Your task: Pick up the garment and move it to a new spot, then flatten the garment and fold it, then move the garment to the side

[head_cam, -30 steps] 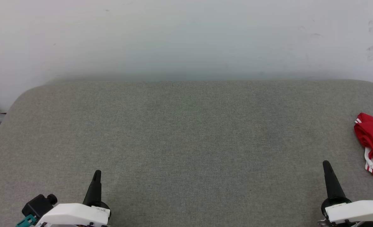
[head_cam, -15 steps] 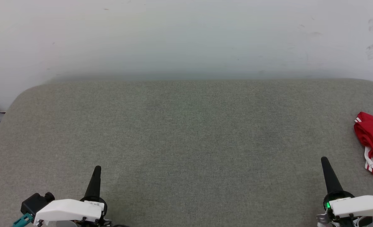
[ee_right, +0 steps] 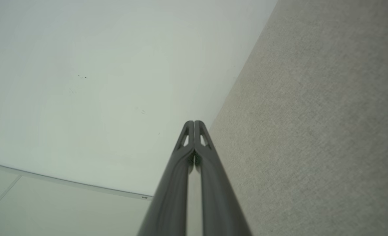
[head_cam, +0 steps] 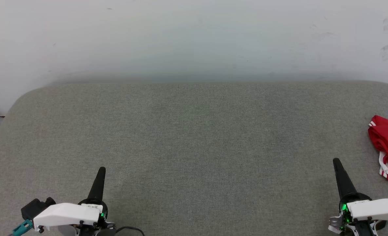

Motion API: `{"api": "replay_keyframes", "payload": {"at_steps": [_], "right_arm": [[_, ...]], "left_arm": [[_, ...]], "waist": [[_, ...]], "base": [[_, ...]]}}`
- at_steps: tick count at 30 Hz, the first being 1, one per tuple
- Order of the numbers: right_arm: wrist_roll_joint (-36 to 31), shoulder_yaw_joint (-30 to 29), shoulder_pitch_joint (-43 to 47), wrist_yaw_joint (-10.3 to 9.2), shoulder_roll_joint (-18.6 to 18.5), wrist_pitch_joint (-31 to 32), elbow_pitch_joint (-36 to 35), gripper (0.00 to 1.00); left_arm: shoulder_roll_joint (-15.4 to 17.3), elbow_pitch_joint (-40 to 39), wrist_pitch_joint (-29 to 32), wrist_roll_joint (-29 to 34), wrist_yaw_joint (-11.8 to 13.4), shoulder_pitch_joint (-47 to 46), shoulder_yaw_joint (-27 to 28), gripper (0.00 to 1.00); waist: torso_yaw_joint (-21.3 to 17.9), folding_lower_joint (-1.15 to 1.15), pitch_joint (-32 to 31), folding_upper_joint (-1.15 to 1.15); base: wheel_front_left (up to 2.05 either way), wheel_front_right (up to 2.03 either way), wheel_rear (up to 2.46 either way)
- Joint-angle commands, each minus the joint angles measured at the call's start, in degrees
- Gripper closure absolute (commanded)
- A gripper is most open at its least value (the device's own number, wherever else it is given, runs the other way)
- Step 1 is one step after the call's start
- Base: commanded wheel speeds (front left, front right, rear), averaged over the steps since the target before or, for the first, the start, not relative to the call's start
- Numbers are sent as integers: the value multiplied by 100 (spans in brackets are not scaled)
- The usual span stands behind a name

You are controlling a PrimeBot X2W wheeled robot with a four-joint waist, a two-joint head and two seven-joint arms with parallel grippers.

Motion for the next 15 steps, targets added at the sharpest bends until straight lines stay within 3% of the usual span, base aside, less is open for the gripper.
{"api": "replay_keyframes", "payload": {"at_steps": [1, 15], "right_arm": [[159, -13, -115, -1, 19, 51, 1, 100], [814, -29, -246, -1, 31, 220, 82, 100]], "left_arm": [[3, -13, 44, -156, -31, -120, 37, 100], [1, 72, 215, -861, -106, -240, 92, 100]], "waist": [[-1, 0, 3, 0], [-15, 0, 27, 0]], "base": [[0, 0, 0], [0, 0, 0]]}}
